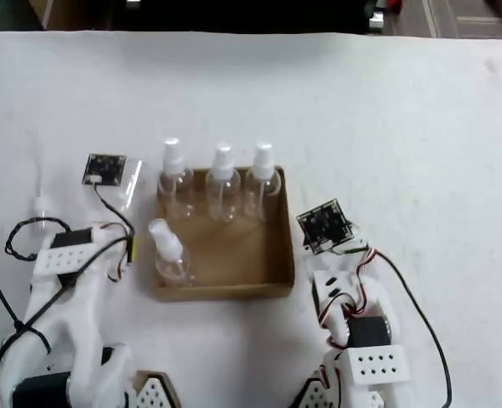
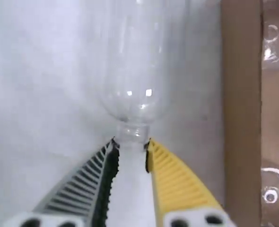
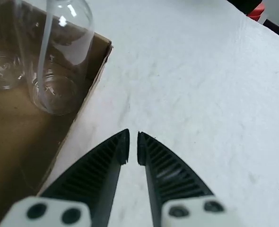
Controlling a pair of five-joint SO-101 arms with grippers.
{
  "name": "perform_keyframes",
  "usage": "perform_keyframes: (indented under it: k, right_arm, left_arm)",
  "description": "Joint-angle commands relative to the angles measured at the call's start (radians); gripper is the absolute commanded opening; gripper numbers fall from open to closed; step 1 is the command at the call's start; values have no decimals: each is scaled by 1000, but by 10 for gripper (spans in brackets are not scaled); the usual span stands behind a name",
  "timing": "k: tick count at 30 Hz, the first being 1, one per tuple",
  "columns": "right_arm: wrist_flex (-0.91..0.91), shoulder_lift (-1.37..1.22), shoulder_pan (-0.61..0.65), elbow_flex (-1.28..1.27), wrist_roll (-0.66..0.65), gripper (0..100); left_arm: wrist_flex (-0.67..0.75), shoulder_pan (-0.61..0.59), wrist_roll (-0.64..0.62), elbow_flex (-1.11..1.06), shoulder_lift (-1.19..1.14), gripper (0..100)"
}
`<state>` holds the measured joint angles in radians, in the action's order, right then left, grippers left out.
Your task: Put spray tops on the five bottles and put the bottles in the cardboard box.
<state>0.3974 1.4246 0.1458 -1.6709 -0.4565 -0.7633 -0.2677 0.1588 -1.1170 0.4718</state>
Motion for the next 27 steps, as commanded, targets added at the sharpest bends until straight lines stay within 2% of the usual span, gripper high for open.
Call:
perform_keyframes:
  k: [1, 4, 10, 13, 23, 27]
  right_arm:
    - [-22, 8, -2, -15, -12, 15]
    - [-22, 8, -2, -15, -12, 15]
    - [-22, 8, -4, -15, -12, 15]
    - [-22, 8, -4, -15, -12, 15]
    - [-22, 8, -4, -15, -12, 15]
    - [-22, 10, -4, -14, -11, 15]
  left_arm:
    - [-9, -21, 5, 87, 2, 22]
    - [-72, -22, 11, 140, 2, 22]
    - [-482, -22, 15, 440, 2, 22]
    - [-632, -31, 15, 608, 2, 22]
    - [-997, -35, 17, 1049, 4, 22]
    - [-1023, -33, 17, 1191, 71, 23]
